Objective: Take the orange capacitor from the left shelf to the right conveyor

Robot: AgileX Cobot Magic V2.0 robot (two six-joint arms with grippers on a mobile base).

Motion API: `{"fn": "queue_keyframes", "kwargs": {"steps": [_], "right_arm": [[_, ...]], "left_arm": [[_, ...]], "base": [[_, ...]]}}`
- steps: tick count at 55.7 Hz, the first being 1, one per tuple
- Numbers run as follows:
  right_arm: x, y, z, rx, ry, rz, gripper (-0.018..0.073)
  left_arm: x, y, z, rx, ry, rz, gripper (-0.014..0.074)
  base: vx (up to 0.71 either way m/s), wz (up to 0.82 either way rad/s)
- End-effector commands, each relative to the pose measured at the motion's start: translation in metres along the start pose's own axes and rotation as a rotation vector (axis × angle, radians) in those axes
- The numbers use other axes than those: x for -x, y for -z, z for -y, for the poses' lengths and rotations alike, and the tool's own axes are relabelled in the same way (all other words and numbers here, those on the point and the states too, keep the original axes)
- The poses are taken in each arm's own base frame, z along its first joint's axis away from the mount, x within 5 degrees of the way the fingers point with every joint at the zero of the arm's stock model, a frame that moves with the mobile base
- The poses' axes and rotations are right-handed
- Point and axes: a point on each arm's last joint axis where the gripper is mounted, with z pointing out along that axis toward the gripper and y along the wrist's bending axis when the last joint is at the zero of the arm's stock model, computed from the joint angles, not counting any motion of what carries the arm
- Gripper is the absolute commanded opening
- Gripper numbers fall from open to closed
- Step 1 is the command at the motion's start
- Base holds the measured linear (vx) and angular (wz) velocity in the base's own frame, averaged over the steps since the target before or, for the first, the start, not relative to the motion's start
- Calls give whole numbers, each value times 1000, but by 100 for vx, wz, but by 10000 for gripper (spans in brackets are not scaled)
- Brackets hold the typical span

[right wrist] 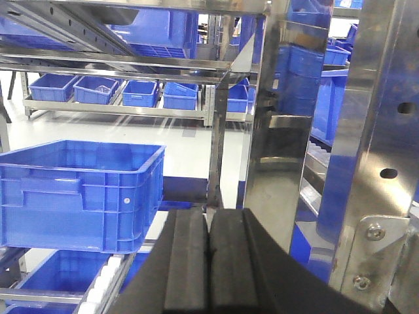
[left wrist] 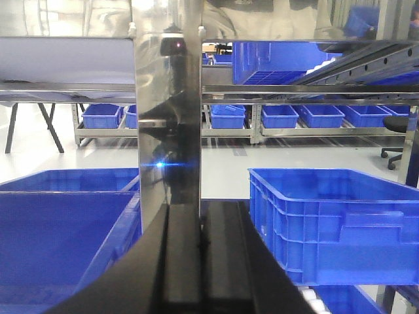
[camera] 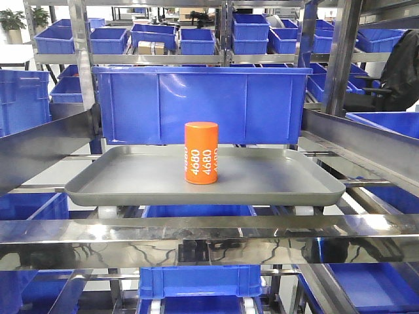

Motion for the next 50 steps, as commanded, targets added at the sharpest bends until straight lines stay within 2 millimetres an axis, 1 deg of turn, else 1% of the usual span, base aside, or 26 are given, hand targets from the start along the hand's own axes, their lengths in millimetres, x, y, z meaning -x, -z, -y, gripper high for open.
{"fn": "queue_keyframes", "kwargs": {"steps": [1,50], "right_arm": [[6,1,0,-4,14,85,-8],[6,1,0,-4,15,93,-8]], "left_arm": [[-3,0,0,-3,14,60,-6],[-3,0,0,-3,-5,60,-6]], "base": [[0,0],[0,0]]}}
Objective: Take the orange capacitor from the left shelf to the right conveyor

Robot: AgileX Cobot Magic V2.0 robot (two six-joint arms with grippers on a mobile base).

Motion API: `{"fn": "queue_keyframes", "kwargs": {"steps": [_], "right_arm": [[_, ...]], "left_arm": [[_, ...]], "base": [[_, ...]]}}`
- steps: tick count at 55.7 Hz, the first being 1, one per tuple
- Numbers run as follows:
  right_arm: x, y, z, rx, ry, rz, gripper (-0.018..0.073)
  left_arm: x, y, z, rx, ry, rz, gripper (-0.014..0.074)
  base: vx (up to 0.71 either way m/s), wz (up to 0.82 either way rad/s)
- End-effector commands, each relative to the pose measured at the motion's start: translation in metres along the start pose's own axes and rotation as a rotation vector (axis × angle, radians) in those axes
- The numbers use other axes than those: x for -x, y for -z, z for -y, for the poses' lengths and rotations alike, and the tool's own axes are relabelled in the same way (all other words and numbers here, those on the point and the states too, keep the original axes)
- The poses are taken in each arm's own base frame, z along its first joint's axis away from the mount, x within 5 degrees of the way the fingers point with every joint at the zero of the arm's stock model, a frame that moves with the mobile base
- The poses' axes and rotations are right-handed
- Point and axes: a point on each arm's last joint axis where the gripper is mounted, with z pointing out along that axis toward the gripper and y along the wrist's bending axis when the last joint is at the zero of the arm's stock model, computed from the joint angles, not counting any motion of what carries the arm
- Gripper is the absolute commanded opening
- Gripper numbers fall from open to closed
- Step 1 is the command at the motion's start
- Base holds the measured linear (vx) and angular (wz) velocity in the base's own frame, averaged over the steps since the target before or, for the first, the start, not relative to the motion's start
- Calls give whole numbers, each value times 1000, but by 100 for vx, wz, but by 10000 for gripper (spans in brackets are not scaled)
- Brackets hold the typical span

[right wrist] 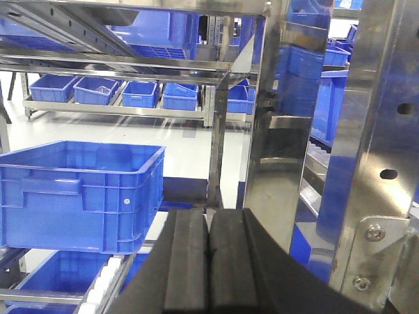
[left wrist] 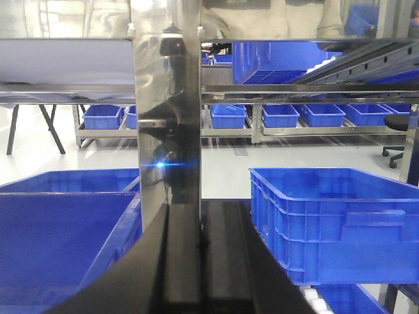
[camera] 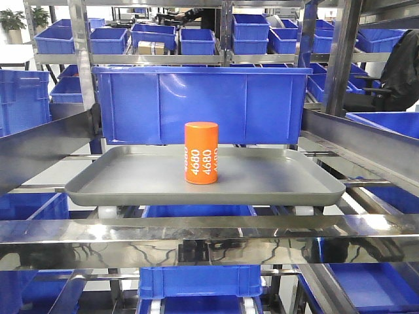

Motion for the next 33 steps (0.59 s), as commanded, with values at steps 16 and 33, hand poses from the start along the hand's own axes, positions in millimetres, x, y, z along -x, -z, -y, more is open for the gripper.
{"fn": "queue_keyframes", "kwargs": {"steps": [16,33], "right_arm": [[24,4,1,-7,11,165,-8],[119,31,10,-35,17,327,-8]], "left_arm": [[-3,0,0,-3,2,60,-6],[-3,0,0,-3,3,60,-6]], "base": [[0,0],[0,0]]}}
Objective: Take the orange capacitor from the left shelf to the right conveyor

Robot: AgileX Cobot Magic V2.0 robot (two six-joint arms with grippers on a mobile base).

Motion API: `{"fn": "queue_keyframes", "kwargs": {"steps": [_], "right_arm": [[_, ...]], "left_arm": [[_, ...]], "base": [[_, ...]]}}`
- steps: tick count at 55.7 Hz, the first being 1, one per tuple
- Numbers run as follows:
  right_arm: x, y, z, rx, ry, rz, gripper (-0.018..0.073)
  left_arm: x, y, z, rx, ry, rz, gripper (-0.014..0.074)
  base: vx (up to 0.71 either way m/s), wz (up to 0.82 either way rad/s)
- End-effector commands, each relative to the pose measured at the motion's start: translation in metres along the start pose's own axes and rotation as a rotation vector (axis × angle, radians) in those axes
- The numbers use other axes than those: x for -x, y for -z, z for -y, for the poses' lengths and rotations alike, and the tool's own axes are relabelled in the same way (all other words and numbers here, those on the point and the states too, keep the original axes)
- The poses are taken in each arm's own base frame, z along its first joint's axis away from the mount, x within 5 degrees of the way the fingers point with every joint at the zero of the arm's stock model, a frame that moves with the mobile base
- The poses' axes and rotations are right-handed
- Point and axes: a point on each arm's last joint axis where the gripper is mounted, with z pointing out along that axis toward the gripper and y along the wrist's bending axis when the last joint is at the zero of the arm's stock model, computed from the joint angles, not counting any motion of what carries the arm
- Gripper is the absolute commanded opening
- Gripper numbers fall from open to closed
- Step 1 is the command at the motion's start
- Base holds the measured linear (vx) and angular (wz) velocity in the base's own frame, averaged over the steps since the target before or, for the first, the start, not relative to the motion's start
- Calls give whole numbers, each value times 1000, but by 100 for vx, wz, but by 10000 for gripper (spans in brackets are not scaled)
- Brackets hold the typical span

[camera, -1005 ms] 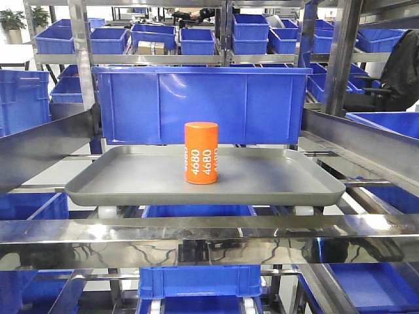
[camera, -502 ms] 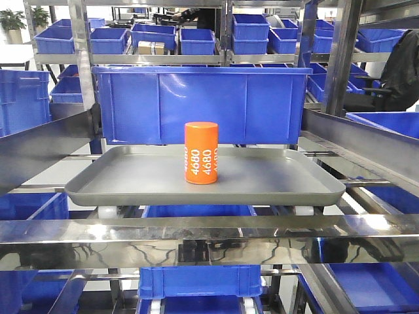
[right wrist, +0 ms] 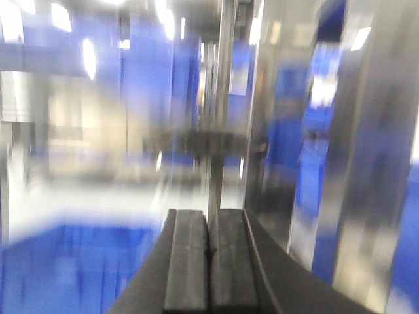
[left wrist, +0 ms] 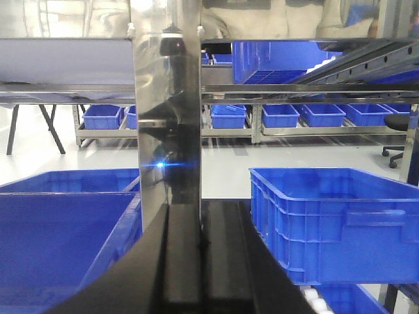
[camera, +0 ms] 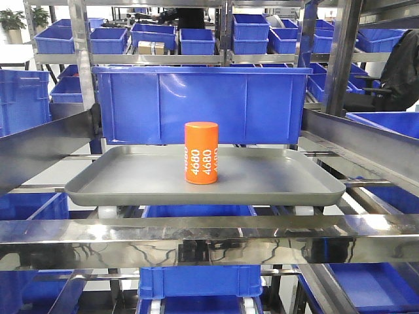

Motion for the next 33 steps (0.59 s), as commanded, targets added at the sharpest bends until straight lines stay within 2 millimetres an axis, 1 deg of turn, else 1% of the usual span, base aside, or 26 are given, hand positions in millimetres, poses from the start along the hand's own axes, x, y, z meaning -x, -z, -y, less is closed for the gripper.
{"fn": "queue_keyframes", "kwargs": {"steps": [1,2,3,10,15,16,22,33], "right_arm": [[48,3,4,-16,19,103,-8],[50,2,4,-16,19,96,-8],[59,3,5,-19,19,84,-8],[92,-4,9,-28,26,-17,-8],[105,-14,11,-30,21,-136,-8],[110,-14,12,-31,21,-137,-8],[114,-25,13,-31,20,-224,-8],[104,-41,11,-21,-16,-326,-7]], "left_arm": [[-3,0,0,-3,4,60,-6],[-3,0,0,-3,4,60,-6],[-3,0,0,-3,4,60,-6],[-3,0,0,-3,4,60,-6],[-3,0,0,-3,4,60,-6],[-3,0,0,-3,4,60,-6],[-3,0,0,-3,4,60,-6],[-3,0,0,-3,4,60,-6]], "base": [[0,0],[0,0],[0,0],[0,0],[0,0],[0,0],[0,0],[0,0]]}}
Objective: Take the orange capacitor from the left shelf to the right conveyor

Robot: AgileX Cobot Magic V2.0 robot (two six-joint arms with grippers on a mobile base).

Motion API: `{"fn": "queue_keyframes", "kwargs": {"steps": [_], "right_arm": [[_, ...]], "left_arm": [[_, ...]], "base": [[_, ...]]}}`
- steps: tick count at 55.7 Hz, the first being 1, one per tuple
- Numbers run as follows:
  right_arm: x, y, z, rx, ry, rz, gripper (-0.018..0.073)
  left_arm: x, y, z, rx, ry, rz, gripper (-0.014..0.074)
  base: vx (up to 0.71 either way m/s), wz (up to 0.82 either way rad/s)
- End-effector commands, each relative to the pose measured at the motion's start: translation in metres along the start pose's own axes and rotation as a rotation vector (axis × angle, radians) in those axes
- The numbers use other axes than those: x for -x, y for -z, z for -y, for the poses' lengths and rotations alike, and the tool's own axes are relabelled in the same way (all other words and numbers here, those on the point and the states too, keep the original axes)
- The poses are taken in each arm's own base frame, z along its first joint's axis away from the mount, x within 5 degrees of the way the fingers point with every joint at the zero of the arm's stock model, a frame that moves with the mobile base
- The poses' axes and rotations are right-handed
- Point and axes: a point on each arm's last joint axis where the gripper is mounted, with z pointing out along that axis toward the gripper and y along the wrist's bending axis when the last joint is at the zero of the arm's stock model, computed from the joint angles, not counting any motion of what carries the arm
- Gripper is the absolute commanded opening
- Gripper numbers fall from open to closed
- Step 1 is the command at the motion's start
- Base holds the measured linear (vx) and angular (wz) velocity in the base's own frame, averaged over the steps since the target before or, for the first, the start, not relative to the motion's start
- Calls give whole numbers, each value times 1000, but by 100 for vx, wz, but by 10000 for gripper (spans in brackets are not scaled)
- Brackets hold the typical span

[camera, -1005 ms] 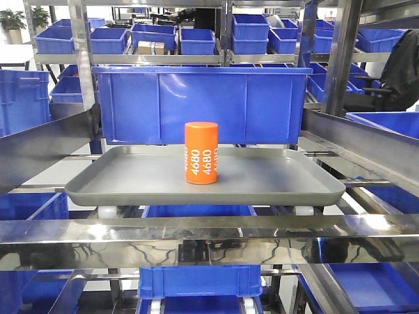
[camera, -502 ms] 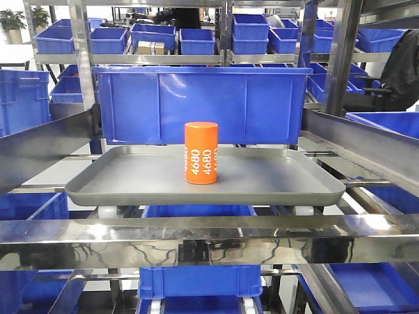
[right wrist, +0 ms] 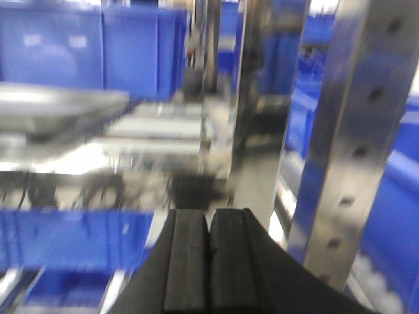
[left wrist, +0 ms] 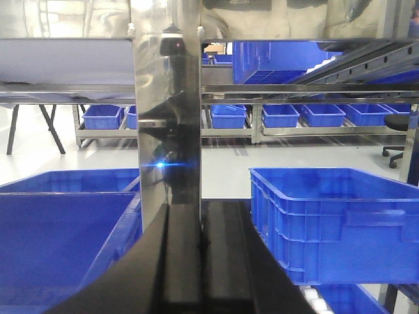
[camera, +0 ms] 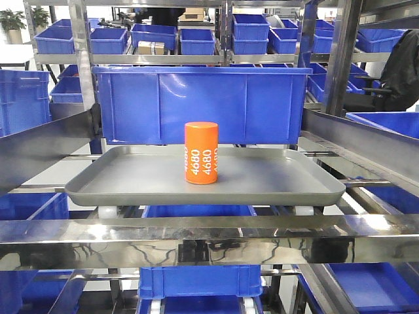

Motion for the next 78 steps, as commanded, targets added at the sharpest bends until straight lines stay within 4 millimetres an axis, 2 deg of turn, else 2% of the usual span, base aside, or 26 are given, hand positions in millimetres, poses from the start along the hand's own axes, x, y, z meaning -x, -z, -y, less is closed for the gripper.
{"fn": "queue_keyframes", "kwargs": {"steps": [1,7,12,17,20,28,32,36,42,52,65,78], "right_arm": [[12,-7,1,-7,6,28,-5],[11,-17,0,1,43,-24,26],[15,-22,-3,32,43,-57,102],[24,-27,-7,85,49,-77,225],[30,-31,-10,118,73,-87,341],[40,-43,-17,199,69,-113,567],[46,-49,-25,278,91,-132,648],[51,-53,-35,368,130,-154,687],[61,-63,-53,482,196,-174,690],[87,-82,-77,552,249,-148,664],[129,-116,-106,602,172,-92,659],[142,-164,-135,625,34,-15,656]], "left_arm": [[-3,0,0,-3,4,60,-6],[-3,0,0,-3,4,60,-6],[-3,0,0,-3,4,60,-6],[-3,0,0,-3,4,60,-6],[-3,0,0,-3,4,60,-6],[-3,0,0,-3,4,60,-6],[-3,0,0,-3,4,60,-6],[-3,0,0,-3,4,60,-6],[-3,0,0,-3,4,60,-6],[-3,0,0,-3,4,60,-6],[-3,0,0,-3,4,60,-6],[-3,0,0,-3,4,60,-6]], "base": [[0,0],[0,0],[0,0],[0,0],[0,0],[0,0],[0,0],[0,0],[0,0],[0,0],[0,0],[0,0]]}}
